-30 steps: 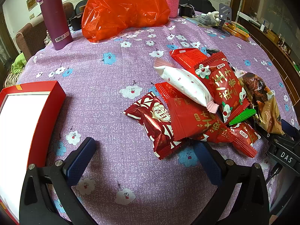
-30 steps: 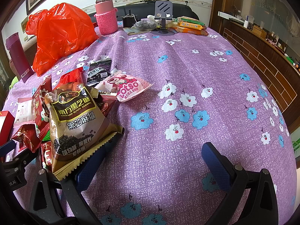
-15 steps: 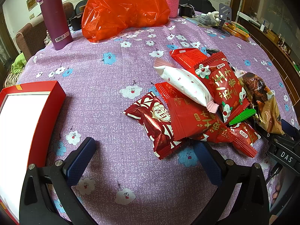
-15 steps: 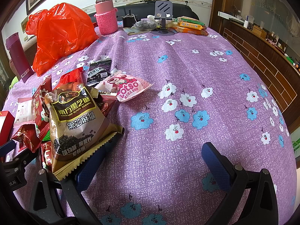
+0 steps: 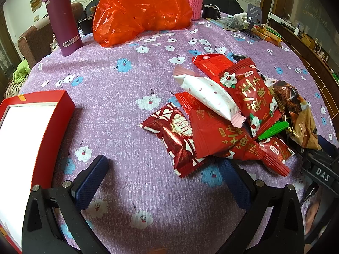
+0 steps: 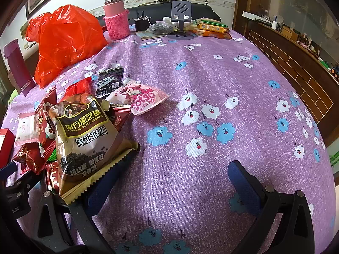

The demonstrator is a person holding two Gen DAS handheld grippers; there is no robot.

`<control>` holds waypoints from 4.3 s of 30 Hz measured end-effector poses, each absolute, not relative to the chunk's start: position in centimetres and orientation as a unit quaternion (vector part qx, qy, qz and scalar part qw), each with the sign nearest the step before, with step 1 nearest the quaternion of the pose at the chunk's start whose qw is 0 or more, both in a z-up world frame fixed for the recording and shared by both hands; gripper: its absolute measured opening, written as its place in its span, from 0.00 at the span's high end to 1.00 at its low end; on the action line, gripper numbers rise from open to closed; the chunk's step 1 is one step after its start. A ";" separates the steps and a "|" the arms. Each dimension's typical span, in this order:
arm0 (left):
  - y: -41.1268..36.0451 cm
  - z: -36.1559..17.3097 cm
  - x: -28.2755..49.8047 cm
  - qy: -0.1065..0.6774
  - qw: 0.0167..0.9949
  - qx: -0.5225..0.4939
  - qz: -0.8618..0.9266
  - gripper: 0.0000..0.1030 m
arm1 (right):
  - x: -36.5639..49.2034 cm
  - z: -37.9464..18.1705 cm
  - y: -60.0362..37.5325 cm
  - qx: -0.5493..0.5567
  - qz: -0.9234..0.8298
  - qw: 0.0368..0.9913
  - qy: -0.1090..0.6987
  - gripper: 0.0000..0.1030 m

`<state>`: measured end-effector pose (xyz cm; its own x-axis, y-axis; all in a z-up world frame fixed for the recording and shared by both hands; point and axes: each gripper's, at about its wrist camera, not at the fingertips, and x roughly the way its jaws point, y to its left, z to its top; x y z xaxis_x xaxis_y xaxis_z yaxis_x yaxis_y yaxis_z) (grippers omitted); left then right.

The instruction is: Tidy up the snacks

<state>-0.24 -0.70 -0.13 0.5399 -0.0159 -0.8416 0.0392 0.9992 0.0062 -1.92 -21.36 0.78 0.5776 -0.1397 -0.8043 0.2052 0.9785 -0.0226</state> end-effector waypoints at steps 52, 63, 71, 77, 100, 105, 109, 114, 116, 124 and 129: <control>0.8 5.7 -9.3 0.380 0.916 0.123 0.041 0.00 | -6.2 2.5 -24.0 0.103 0.050 0.874 0.471 0.01; 2.4 7.7 -8.8 0.386 0.917 0.097 0.025 0.00 | -0.8 5.3 -18.4 0.075 0.097 0.858 0.499 0.09; 1.0 8.1 -2.7 0.446 0.893 0.062 -0.017 0.00 | 1.3 2.3 -18.5 0.093 0.080 0.849 0.513 0.46; -1.4 5.8 2.3 0.514 0.857 0.017 -0.038 0.11 | -1.3 2.1 -20.7 0.106 0.101 0.844 0.515 0.55; 2.2 5.2 -7.1 0.472 0.863 -0.007 -0.180 0.81 | -8.7 2.0 -20.4 0.155 0.151 0.843 0.492 0.63; 3.5 5.7 -9.1 0.460 0.869 -0.015 -0.182 0.81 | -10.0 1.9 -18.5 0.164 0.187 0.837 0.488 0.64; 4.2 6.7 -10.1 0.443 0.878 -0.012 -0.179 0.81 | -10.8 2.6 -18.1 0.191 0.219 0.833 0.471 0.65; 4.0 6.7 -10.6 0.440 0.881 -0.007 -0.172 0.81 | -11.6 3.8 -16.7 0.168 0.222 0.848 0.451 0.65; 3.5 6.1 -10.7 0.446 0.877 -0.004 -0.178 0.81 | -11.6 3.4 -16.5 0.163 0.215 0.849 0.455 0.66; 1.5 3.7 -11.1 0.467 0.864 0.023 -0.186 0.81 | -11.3 3.1 -18.9 0.182 0.193 0.838 0.477 0.44; 1.1 2.6 -11.2 0.482 0.858 0.030 -0.174 0.79 | -9.7 2.4 -20.2 0.229 0.170 0.825 0.489 0.35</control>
